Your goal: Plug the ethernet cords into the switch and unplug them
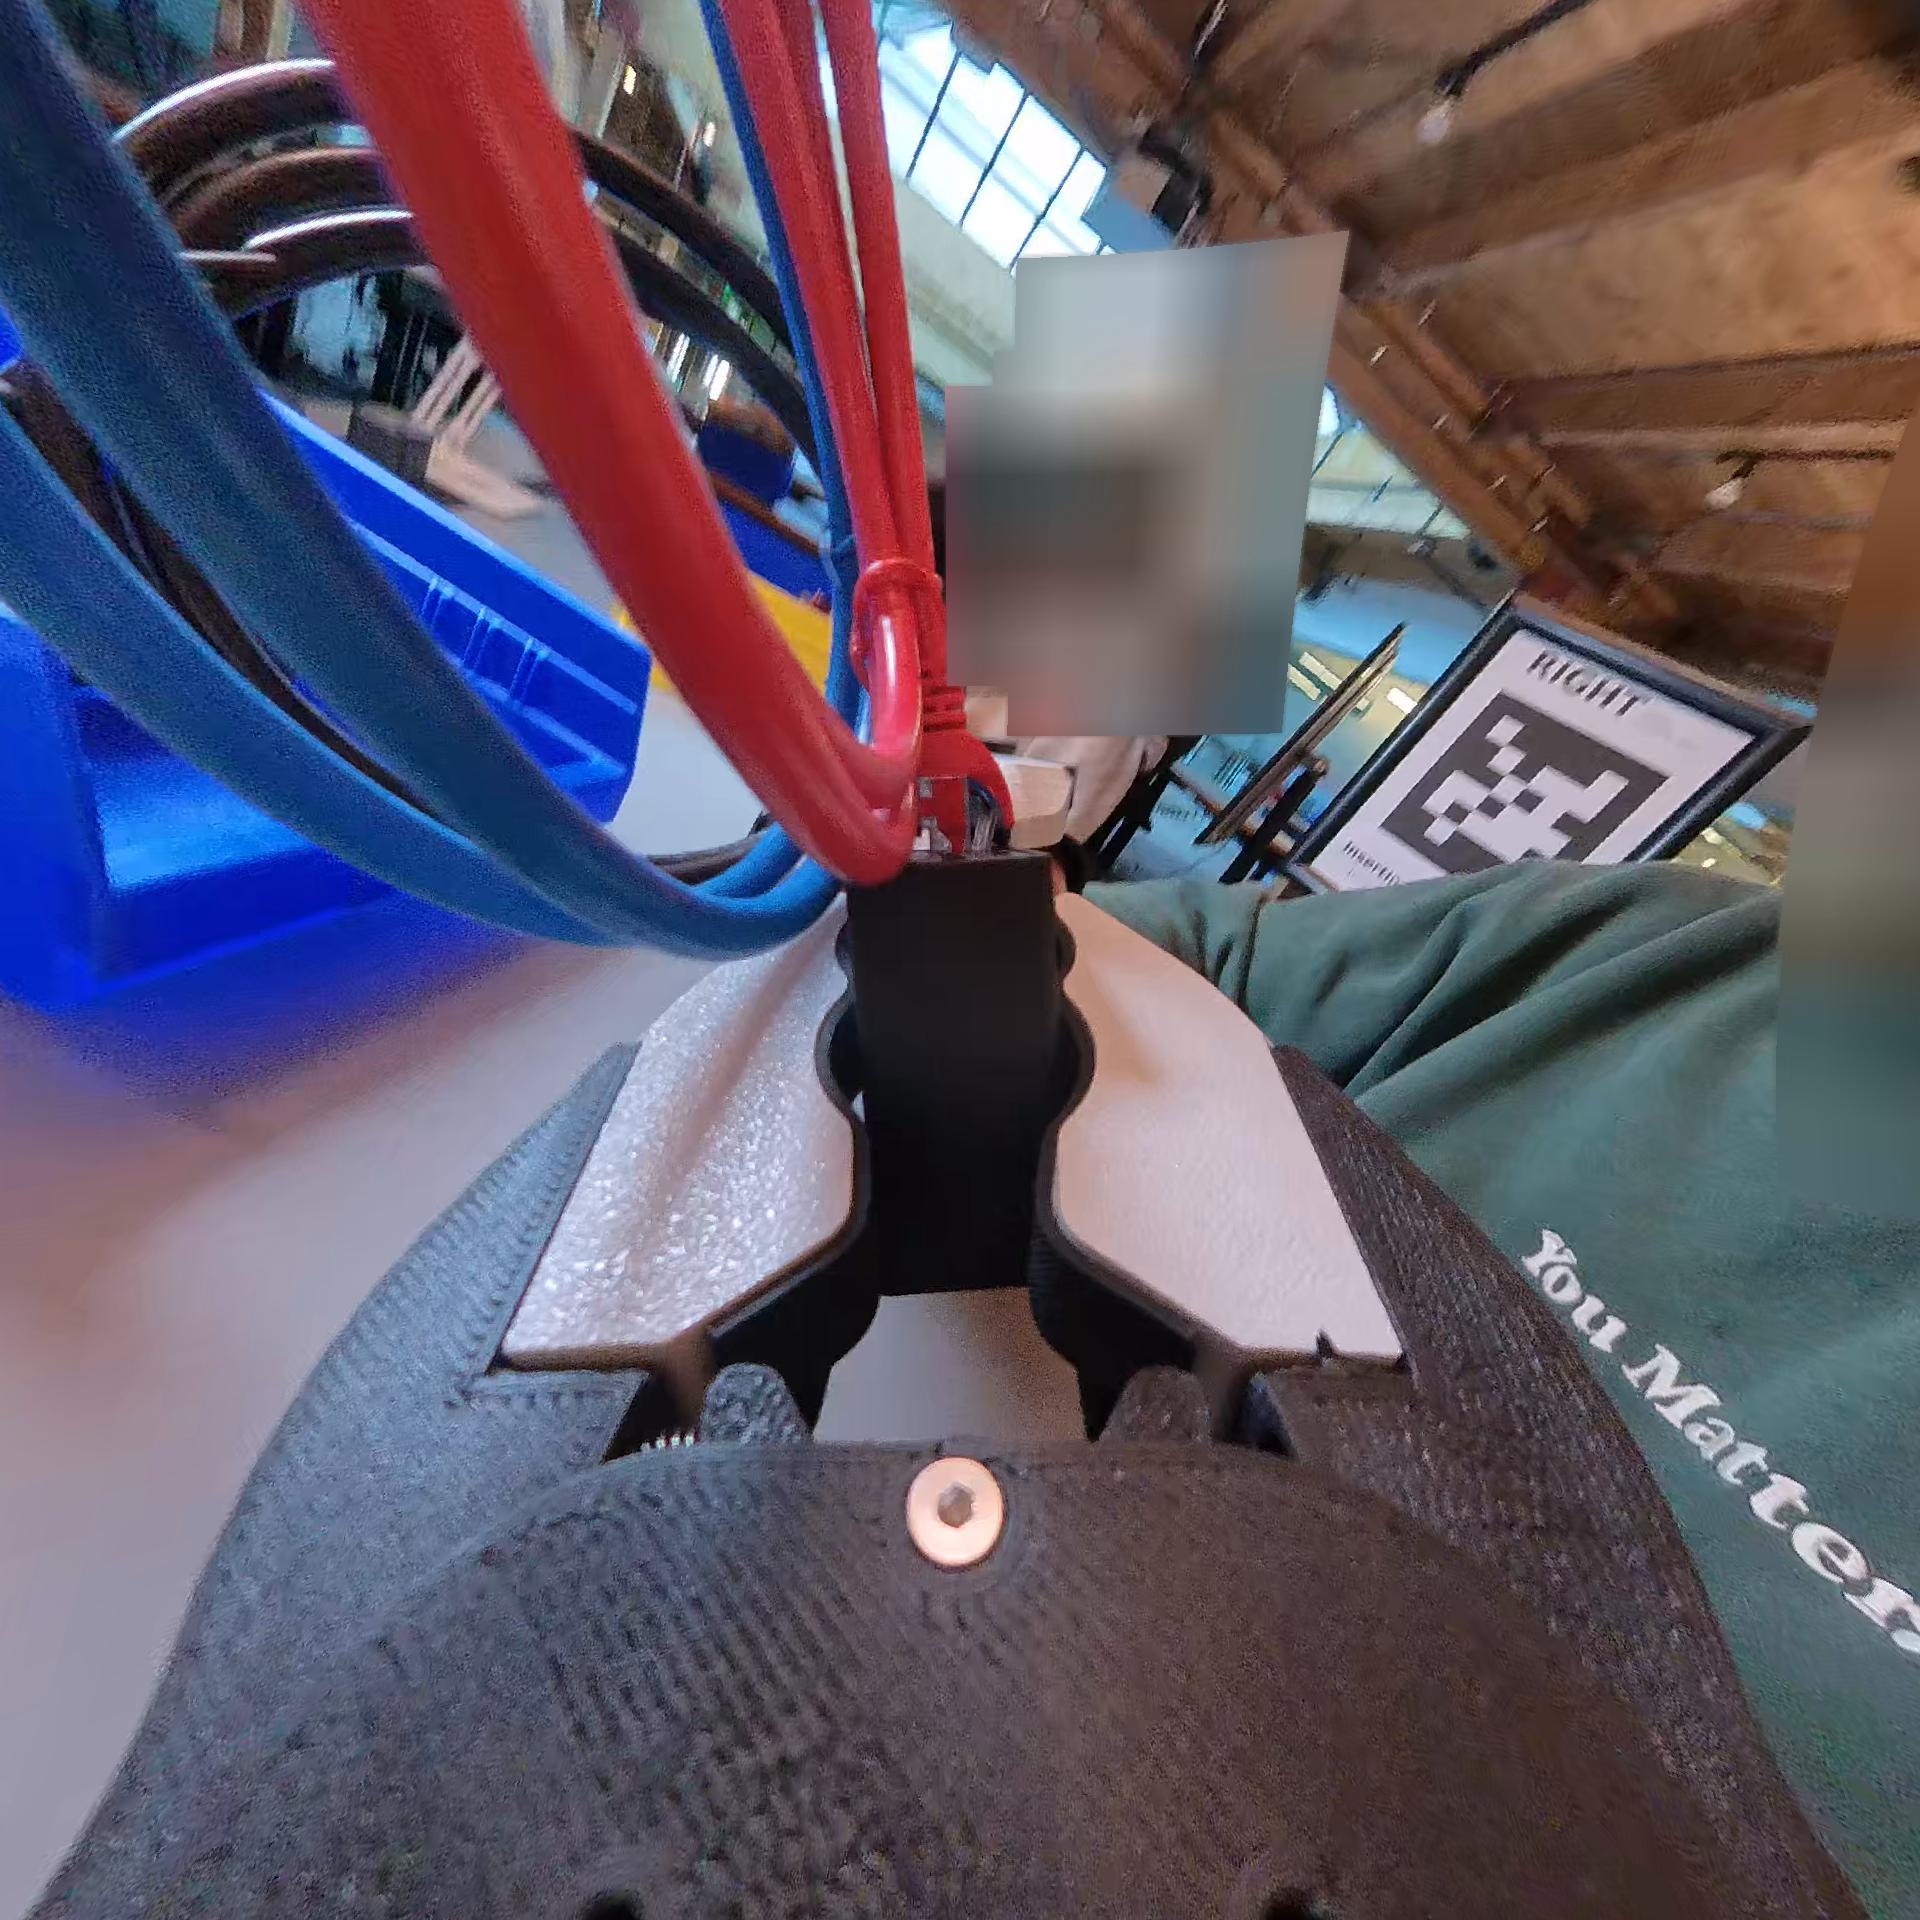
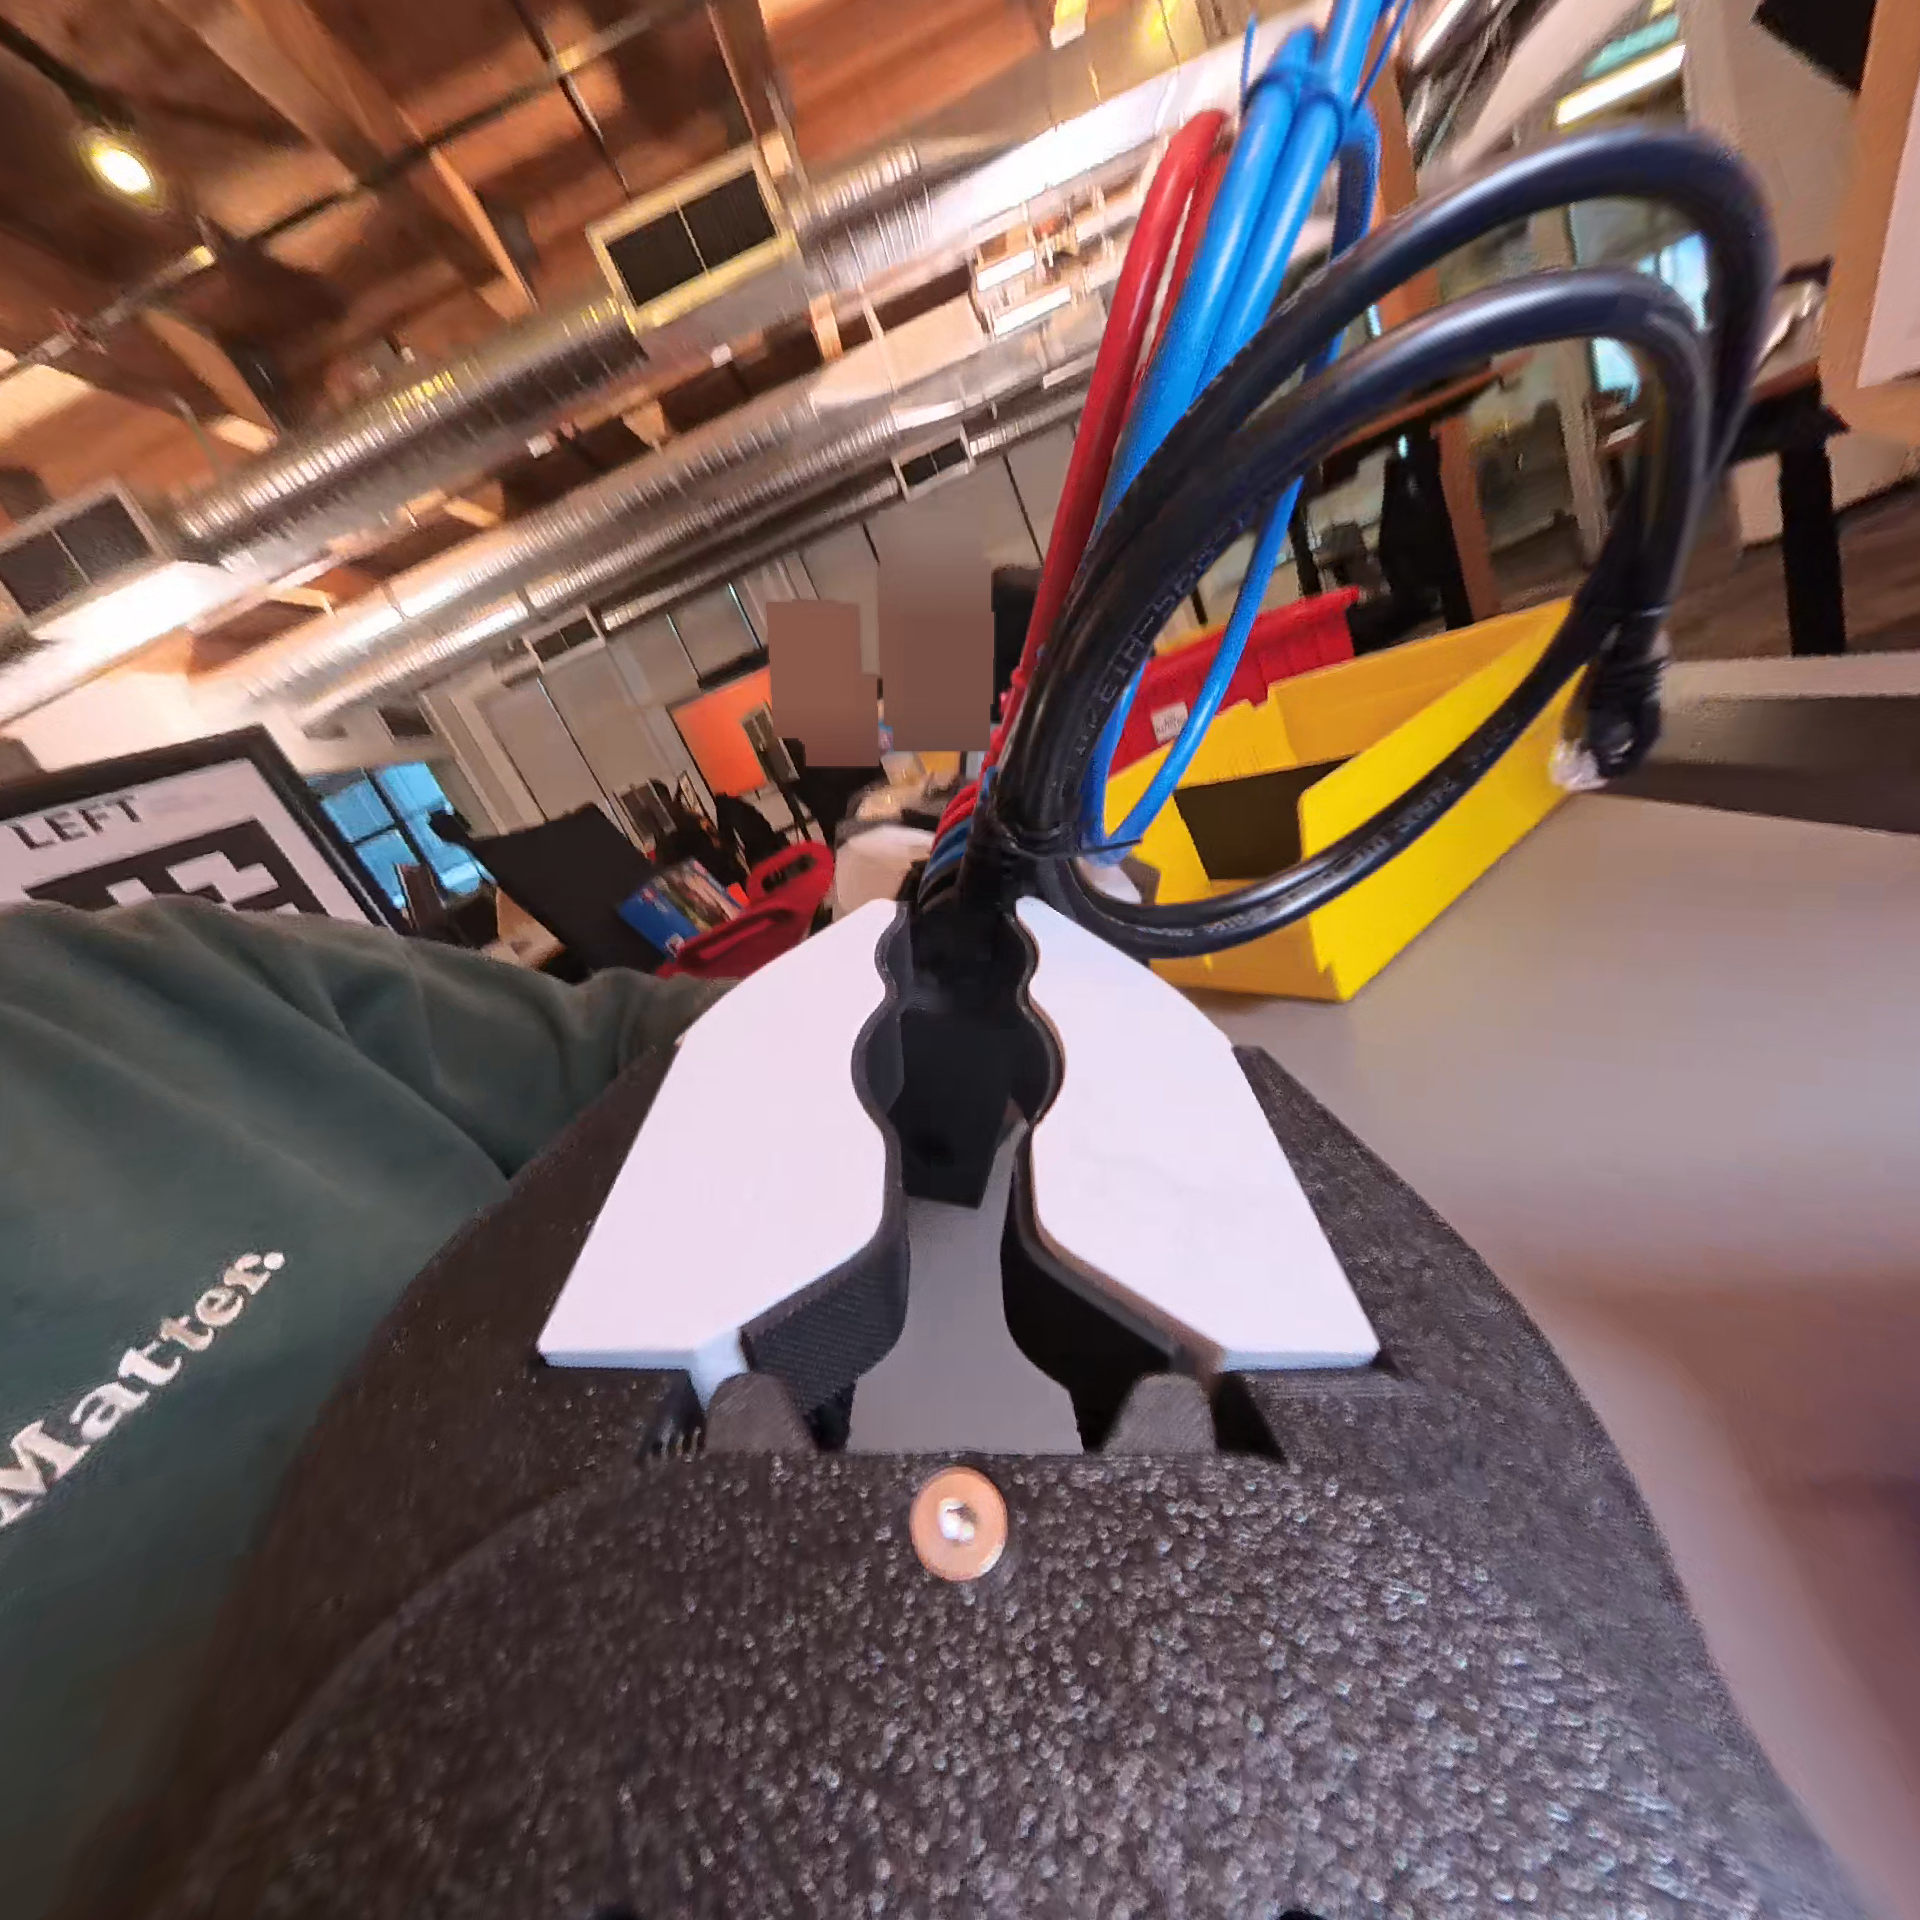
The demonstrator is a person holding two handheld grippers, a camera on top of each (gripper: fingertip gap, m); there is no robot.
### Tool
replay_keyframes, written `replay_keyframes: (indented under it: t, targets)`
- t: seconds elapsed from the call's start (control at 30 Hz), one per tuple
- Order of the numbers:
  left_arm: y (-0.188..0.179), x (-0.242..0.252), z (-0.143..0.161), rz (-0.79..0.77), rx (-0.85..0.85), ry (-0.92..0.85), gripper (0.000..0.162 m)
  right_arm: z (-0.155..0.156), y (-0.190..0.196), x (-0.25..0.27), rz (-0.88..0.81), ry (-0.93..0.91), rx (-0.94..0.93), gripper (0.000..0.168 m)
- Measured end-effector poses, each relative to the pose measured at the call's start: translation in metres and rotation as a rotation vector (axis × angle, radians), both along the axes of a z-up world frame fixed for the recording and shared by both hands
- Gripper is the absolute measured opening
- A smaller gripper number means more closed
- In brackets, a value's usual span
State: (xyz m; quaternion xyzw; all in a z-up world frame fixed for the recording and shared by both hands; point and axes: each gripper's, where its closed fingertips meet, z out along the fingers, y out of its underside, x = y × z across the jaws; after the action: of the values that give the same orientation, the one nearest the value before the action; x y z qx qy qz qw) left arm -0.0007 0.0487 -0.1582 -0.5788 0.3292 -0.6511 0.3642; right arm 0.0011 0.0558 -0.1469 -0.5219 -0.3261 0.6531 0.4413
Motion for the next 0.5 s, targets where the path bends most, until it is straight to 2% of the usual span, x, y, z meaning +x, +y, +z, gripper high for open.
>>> replay_keyframes:
  t: [0.2,0.3,0.4,0.5]
  targets:
    - [-0.01,0.011,0.015,0.009,-0.058,-0.236,0.048,0.016,0.003,0.008,-0.041,0.153,-0.013,0.014]
    - [-0.013,0.021,0.009,0.034,-0.028,-0.2,0.044,0.021,0.004,0.009,-0.062,0.193,-0.007,0.014]
    - [-0.008,0.015,0.018,0.104,0.021,-0.199,0.039,0.022,0.001,0.005,-0.095,0.182,0.03,0.014]
    - [-0.008,0.007,0.018,0.094,0.087,-0.126,0.036,0.021,-0.003,-0.001,-0.081,0.147,0.042,0.015]
